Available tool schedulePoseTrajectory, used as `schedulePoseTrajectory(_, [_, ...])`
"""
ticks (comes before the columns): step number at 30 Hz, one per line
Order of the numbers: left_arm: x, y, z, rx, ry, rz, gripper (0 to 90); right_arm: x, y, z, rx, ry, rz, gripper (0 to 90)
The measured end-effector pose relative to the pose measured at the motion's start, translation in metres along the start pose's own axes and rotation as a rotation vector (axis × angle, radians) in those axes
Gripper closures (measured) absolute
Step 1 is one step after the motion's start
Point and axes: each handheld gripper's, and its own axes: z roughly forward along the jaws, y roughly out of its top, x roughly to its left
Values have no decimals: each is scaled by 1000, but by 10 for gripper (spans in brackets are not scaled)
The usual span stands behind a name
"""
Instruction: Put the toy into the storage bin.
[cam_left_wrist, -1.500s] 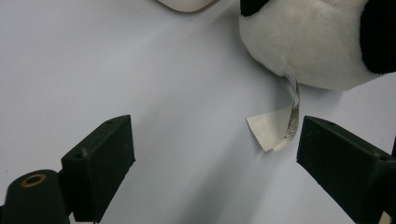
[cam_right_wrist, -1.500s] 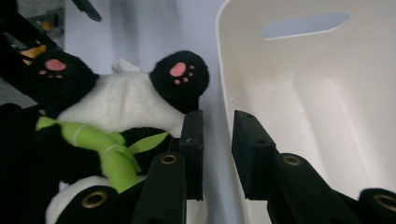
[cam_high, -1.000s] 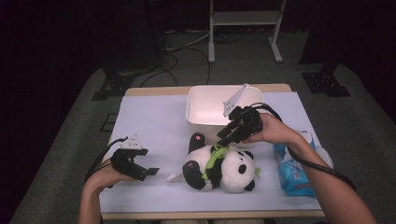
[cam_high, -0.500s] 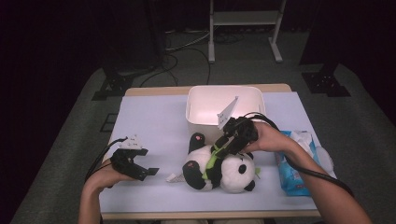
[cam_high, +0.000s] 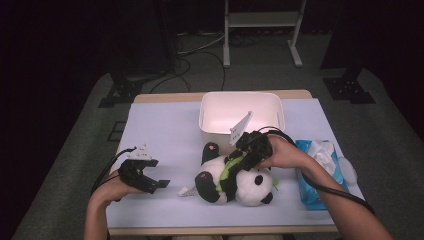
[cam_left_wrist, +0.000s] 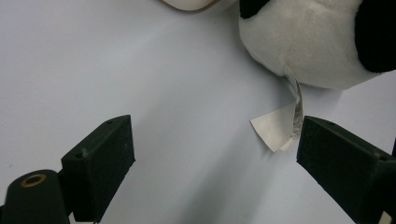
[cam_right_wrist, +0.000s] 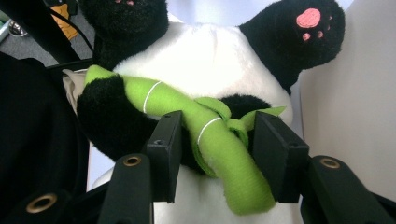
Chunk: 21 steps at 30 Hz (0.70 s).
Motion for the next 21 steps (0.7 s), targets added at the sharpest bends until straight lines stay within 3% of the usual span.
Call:
schedulePoseTrajectory(9, [1, 0, 2, 8, -3, 8, 103, 4, -4, 0, -10, -11, -7, 671])
schedulePoseTrajectory(14, [0, -1, 2, 4, -4, 0, 103, 5, -6, -2, -34, 5, -8, 699])
schedulePoseTrajectory(21, [1, -2, 2, 11, -4, -4, 103, 10, -5, -8, -41, -11, -26, 712])
